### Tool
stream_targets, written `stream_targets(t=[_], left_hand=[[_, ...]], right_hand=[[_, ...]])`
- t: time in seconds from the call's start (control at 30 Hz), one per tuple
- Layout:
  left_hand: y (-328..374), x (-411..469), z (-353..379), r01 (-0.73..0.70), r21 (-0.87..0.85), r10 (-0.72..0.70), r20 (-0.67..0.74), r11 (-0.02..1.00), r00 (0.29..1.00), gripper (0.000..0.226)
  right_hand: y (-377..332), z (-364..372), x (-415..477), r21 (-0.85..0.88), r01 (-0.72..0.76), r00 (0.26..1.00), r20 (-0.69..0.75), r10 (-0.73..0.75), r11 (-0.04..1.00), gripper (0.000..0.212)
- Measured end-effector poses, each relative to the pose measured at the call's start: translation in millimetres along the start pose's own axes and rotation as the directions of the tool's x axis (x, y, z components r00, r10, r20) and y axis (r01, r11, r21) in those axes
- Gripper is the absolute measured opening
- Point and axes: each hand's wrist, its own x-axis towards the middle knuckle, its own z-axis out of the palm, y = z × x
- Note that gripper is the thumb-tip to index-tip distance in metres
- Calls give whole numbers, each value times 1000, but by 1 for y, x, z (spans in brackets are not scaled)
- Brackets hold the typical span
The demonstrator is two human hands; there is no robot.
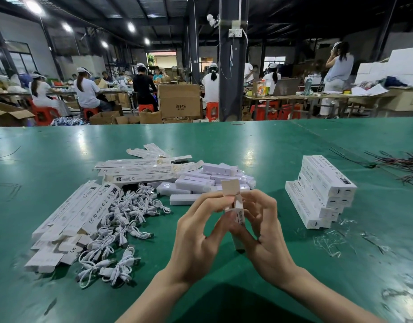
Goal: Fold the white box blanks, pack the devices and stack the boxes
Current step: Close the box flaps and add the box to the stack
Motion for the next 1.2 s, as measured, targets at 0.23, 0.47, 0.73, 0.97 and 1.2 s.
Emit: stream_targets(t=[0.23,0.47,0.73,0.97,1.2], left_hand=[[2,0,-3,71,-25,-70,61,997,996,21],[13,4,-7,186,-241,-196,-15,952,981,25],[11,6,-8,258,-338,-273,3,905,962,12],[8,4,-9,200,-194,-216,-64,960,974,12],[6,2,-6,209,-288,-229,-39,935,973,11]], right_hand=[[-2,-2,1,-39,23,1000,19,-23,999,51],[-1,-7,4,-120,95,993,76,-86,988,57],[3,-11,5,-113,145,985,108,-133,983,60],[6,-10,2,-116,66,994,97,-55,991,67],[4,-11,2,-193,107,991,104,-88,975,63]])
